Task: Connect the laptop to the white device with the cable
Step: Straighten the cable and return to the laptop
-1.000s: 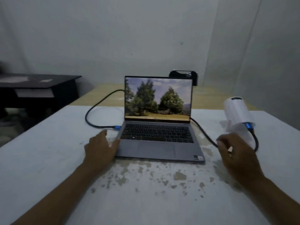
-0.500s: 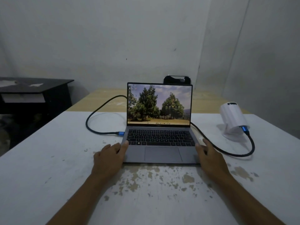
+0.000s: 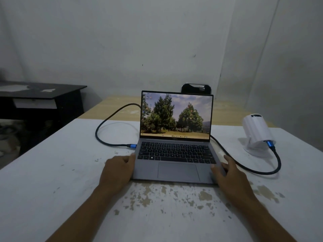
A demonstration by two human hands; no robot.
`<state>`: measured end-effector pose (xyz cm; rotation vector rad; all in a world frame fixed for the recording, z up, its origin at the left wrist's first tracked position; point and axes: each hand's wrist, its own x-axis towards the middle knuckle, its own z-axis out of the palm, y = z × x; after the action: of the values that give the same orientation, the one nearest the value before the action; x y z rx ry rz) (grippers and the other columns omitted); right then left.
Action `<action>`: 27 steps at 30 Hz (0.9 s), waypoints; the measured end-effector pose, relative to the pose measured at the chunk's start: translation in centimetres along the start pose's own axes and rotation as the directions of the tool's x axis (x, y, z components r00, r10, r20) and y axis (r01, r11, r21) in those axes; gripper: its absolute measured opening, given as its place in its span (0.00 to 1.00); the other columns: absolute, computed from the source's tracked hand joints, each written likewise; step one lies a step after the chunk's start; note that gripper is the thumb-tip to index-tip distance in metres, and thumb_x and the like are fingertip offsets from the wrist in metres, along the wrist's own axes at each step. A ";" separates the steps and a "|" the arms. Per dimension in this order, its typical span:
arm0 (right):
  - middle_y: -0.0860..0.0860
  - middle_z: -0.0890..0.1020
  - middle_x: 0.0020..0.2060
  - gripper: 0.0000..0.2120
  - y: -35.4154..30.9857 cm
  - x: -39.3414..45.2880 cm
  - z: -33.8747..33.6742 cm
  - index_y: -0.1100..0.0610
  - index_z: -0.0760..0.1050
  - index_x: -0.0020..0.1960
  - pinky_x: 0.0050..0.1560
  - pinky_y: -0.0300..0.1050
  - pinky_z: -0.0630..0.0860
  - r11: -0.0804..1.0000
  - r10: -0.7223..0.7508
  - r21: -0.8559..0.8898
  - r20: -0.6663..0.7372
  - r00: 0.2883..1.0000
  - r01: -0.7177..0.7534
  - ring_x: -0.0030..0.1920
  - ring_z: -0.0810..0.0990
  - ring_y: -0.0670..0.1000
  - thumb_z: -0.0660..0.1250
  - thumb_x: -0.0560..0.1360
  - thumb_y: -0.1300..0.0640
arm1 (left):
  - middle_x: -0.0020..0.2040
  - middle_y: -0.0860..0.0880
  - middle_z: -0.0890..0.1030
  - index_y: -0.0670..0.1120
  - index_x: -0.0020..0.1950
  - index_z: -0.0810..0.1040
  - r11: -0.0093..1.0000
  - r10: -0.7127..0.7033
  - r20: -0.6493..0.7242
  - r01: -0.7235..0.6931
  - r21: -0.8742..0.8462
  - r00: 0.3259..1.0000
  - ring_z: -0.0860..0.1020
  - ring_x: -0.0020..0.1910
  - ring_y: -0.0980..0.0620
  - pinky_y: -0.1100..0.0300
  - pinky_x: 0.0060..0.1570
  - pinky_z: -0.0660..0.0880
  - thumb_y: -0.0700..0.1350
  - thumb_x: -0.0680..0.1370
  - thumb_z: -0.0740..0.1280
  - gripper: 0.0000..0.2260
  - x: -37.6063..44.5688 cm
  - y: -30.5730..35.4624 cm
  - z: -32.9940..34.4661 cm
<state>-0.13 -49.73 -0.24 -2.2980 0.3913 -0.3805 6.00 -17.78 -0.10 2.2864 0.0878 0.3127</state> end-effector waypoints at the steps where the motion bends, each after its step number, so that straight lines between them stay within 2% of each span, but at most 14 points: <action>1: 0.53 0.75 0.68 0.33 0.0 0.1 0.0 0.52 0.56 0.78 0.53 0.46 0.70 1.000 -0.008 -0.001 0.006 1.000 0.008 0.64 0.75 0.56 0.62 0.79 0.42 | 0.51 0.47 0.85 0.46 0.58 0.84 1.000 0.004 -0.063 -0.006 -0.030 0.998 0.78 0.43 0.56 0.65 0.40 0.71 0.51 0.84 0.61 0.14 0.7 0.2 -0.1; 2: 0.53 0.75 0.68 0.33 0.0 0.2 0.0 0.52 0.55 0.79 0.54 0.47 0.70 1.000 -0.015 -0.003 0.007 1.000 0.015 0.64 0.75 0.56 0.62 0.79 0.42 | 0.56 0.45 0.84 0.46 0.62 0.81 0.997 0.011 -0.124 -0.021 -0.081 0.992 0.78 0.48 0.53 0.62 0.46 0.73 0.47 0.84 0.62 0.11 1.7 0.1 -0.1; 4: 0.52 0.74 0.70 0.35 0.2 0.5 0.1 0.52 0.55 0.78 0.58 0.50 0.71 1.000 -0.022 -0.015 0.005 1.000 0.022 0.66 0.74 0.55 0.61 0.78 0.40 | 0.65 0.45 0.80 0.45 0.68 0.76 0.989 0.056 -0.148 -0.075 -0.127 0.987 0.77 0.61 0.49 0.58 0.59 0.72 0.40 0.83 0.63 0.14 4.2 -0.7 -0.1; 6: 0.51 0.72 0.71 0.35 0.3 0.7 0.2 0.52 0.56 0.78 0.62 0.53 0.71 0.999 -0.031 -0.038 0.001 1.000 0.031 0.67 0.73 0.55 0.62 0.77 0.38 | 0.69 0.45 0.78 0.44 0.71 0.75 0.992 0.121 -0.087 -0.124 -0.029 0.989 0.75 0.69 0.46 0.53 0.67 0.72 0.39 0.82 0.64 0.17 6.4 -1.9 -0.2; 7: 0.51 0.72 0.71 0.35 0.3 0.7 0.2 0.51 0.57 0.78 0.62 0.53 0.71 0.998 -0.033 -0.044 0.000 0.999 0.033 0.67 0.73 0.55 0.62 0.77 0.37 | 0.69 0.44 0.78 0.45 0.70 0.76 0.991 0.133 -0.058 -0.132 0.023 0.989 0.75 0.69 0.45 0.49 0.69 0.73 0.40 0.82 0.64 0.16 7.2 -2.5 0.0; 8: 0.50 0.73 0.71 0.35 0.4 0.6 0.3 0.51 0.57 0.78 0.62 0.53 0.71 0.998 -0.040 -0.047 -0.005 0.999 0.040 0.66 0.73 0.55 0.61 0.77 0.37 | 0.67 0.44 0.80 0.45 0.68 0.79 0.988 0.138 -0.028 -0.136 0.066 0.990 0.77 0.66 0.45 0.46 0.67 0.75 0.41 0.81 0.65 0.15 7.7 -2.9 0.2; 10: 0.50 0.73 0.70 0.35 0.4 0.6 0.4 0.51 0.58 0.78 0.62 0.54 0.70 0.997 -0.051 -0.061 -0.010 0.999 0.051 0.67 0.73 0.54 0.61 0.77 0.37 | 0.61 0.45 0.85 0.45 0.63 0.83 0.973 0.187 0.018 -0.188 0.135 0.982 0.81 0.61 0.45 0.46 0.63 0.77 0.43 0.81 0.66 0.13 8.3 -3.2 0.7; 13: 0.50 0.74 0.69 0.34 0.4 0.7 0.4 0.51 0.59 0.77 0.61 0.52 0.71 0.994 -0.067 -0.086 -0.020 0.998 0.065 0.65 0.74 0.54 0.62 0.76 0.38 | 0.55 0.46 0.87 0.45 0.59 0.85 0.952 0.269 0.032 -0.271 0.143 0.962 0.83 0.55 0.47 0.47 0.60 0.78 0.44 0.80 0.68 0.10 8.5 -2.9 1.0; 16: 0.52 0.76 0.66 0.31 0.0 0.5 0.4 0.52 0.63 0.74 0.53 0.47 0.70 0.990 -0.103 -0.099 -0.025 0.994 0.100 0.58 0.76 0.53 0.64 0.76 0.40 | 0.54 0.47 0.87 0.46 0.59 0.85 0.941 0.301 0.039 -0.303 0.153 0.953 0.83 0.54 0.48 0.47 0.60 0.78 0.45 0.80 0.69 0.09 8.7 -2.9 0.9; 20: 0.52 0.75 0.66 0.34 0.1 0.4 0.5 0.50 0.61 0.75 0.59 0.51 0.72 0.984 -0.088 -0.155 -0.003 0.996 0.087 0.63 0.74 0.54 0.64 0.75 0.36 | 0.55 0.47 0.87 0.46 0.59 0.85 0.923 0.338 0.038 -0.339 0.182 0.940 0.83 0.54 0.47 0.46 0.60 0.78 0.44 0.80 0.69 0.09 8.9 -3.3 1.1; 25: 0.50 0.77 0.63 0.32 0.2 0.8 0.5 0.50 0.65 0.72 0.58 0.52 0.73 0.977 -0.116 -0.183 -0.025 0.993 0.109 0.61 0.75 0.54 0.63 0.74 0.35 | 0.55 0.45 0.87 0.44 0.60 0.84 0.899 0.378 0.031 -0.375 0.225 0.925 0.83 0.55 0.44 0.48 0.59 0.77 0.40 0.81 0.66 0.10 8.8 -3.5 1.5; 27: 0.48 0.78 0.61 0.33 0.2 1.2 0.7 0.49 0.67 0.70 0.57 0.53 0.74 0.968 -0.116 -0.229 -0.033 0.993 0.105 0.59 0.76 0.53 0.61 0.72 0.32 | 0.56 0.41 0.86 0.40 0.60 0.83 0.902 0.393 0.021 -0.390 0.184 0.919 0.83 0.55 0.41 0.49 0.57 0.76 0.38 0.82 0.64 0.11 8.3 -2.9 1.5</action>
<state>1.18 -49.94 -0.67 -2.5459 0.3453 -0.4666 14.51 -15.55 -1.54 2.4782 -0.3558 0.5514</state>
